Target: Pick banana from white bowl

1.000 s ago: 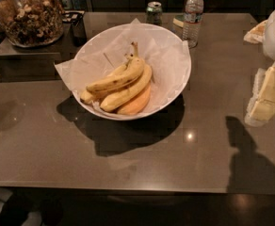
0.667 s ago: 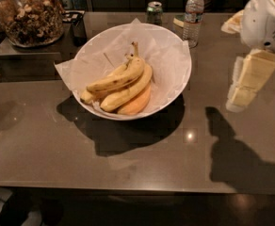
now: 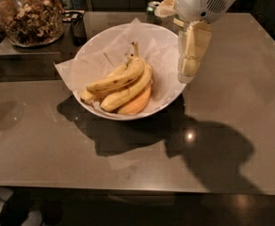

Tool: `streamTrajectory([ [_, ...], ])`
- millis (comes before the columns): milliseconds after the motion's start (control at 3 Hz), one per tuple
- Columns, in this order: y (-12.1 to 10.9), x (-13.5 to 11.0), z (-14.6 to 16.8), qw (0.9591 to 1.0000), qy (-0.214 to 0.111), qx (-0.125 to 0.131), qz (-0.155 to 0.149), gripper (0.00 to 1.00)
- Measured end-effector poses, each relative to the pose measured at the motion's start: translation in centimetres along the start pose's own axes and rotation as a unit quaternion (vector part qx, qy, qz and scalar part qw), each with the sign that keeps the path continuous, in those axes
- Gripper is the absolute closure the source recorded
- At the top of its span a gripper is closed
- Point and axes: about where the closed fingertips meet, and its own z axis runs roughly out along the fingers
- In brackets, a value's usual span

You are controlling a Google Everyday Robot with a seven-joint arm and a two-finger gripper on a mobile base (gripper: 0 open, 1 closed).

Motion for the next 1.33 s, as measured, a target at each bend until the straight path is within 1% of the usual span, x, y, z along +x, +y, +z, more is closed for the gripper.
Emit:
streamTrajectory([
  [333,-0.7,-0.5,-0.2,0.9999,-0.004,0.011,-0.003,0.00],
  [667,-0.9,-0.6,1.0,0.9990,-0.039,0.018,0.005,0.00],
  [1000,-1.9,-2.3,3.5,0.9944,-0.105,0.005,-0.001,0.00],
  [1333,-3.0,-4.0,6.4,0.9858,-0.165,-0.028,-0.015,0.00],
])
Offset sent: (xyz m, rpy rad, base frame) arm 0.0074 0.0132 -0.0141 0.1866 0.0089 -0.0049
